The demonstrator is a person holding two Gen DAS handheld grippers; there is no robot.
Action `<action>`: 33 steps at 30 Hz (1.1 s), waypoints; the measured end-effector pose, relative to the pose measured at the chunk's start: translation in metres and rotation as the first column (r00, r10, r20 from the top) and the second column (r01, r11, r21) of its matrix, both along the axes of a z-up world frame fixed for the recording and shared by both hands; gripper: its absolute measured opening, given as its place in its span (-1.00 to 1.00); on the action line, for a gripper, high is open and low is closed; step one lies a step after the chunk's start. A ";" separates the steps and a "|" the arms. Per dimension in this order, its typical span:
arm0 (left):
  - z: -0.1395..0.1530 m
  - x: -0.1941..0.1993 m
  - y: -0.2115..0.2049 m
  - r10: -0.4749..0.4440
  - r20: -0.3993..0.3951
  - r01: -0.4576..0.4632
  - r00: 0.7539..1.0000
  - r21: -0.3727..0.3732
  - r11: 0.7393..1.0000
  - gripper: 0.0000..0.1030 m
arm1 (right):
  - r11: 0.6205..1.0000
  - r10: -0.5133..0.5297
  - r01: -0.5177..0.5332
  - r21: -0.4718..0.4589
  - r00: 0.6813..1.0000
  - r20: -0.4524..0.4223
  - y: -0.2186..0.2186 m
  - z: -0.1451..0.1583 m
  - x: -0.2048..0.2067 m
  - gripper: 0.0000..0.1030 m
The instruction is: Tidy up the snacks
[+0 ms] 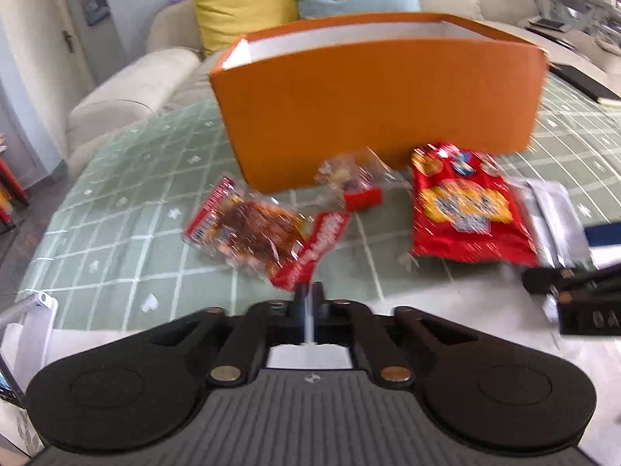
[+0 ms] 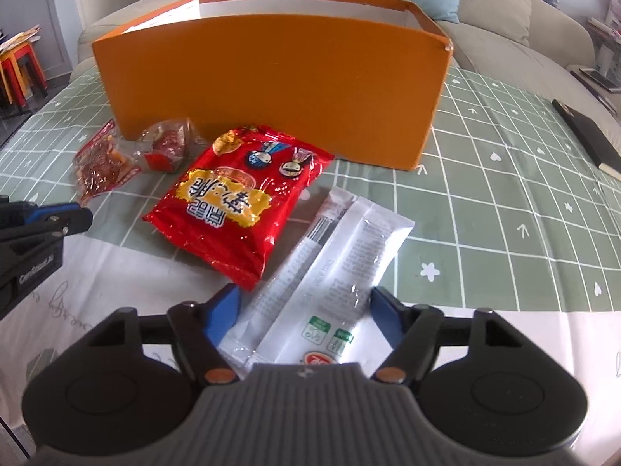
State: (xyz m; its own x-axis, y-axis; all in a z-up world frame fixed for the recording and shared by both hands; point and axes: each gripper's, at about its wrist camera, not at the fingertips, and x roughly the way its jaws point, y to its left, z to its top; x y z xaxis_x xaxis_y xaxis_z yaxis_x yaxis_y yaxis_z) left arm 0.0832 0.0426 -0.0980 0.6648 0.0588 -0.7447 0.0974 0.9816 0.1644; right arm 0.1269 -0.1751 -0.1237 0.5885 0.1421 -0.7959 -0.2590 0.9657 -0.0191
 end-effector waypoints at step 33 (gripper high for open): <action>-0.004 -0.001 -0.030 -0.149 0.064 0.132 0.987 0.218 0.967 -0.80 | 1.000 -0.007 0.007 0.001 0.999 -0.035 -0.008 0.005 0.007 0.18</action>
